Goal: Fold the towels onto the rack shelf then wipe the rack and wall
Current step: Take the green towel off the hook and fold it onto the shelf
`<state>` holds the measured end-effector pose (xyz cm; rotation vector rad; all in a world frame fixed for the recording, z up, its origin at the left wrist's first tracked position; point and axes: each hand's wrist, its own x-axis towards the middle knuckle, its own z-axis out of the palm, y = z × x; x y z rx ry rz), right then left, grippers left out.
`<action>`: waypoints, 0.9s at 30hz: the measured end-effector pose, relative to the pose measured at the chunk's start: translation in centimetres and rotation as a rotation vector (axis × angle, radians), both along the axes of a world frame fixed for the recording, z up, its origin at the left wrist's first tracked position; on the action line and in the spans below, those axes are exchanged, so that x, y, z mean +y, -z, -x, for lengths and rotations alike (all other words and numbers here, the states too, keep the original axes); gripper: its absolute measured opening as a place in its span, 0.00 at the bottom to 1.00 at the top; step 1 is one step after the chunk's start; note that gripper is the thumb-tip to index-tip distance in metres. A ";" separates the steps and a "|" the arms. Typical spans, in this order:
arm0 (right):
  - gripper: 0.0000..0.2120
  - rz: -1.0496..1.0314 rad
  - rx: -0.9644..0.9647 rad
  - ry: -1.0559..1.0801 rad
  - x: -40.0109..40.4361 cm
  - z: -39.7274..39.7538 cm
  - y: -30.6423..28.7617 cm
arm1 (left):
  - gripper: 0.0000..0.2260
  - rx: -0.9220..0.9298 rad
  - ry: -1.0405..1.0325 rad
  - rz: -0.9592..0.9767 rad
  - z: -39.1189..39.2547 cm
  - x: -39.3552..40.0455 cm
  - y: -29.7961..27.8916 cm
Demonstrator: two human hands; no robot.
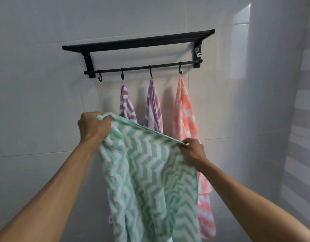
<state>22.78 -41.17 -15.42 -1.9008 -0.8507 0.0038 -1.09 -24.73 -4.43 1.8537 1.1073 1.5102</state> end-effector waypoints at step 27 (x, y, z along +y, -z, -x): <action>0.23 -0.077 0.547 -0.617 -4.7 -2.5 -5.2 | 0.06 0.046 0.044 0.175 -0.5 2.7 3.8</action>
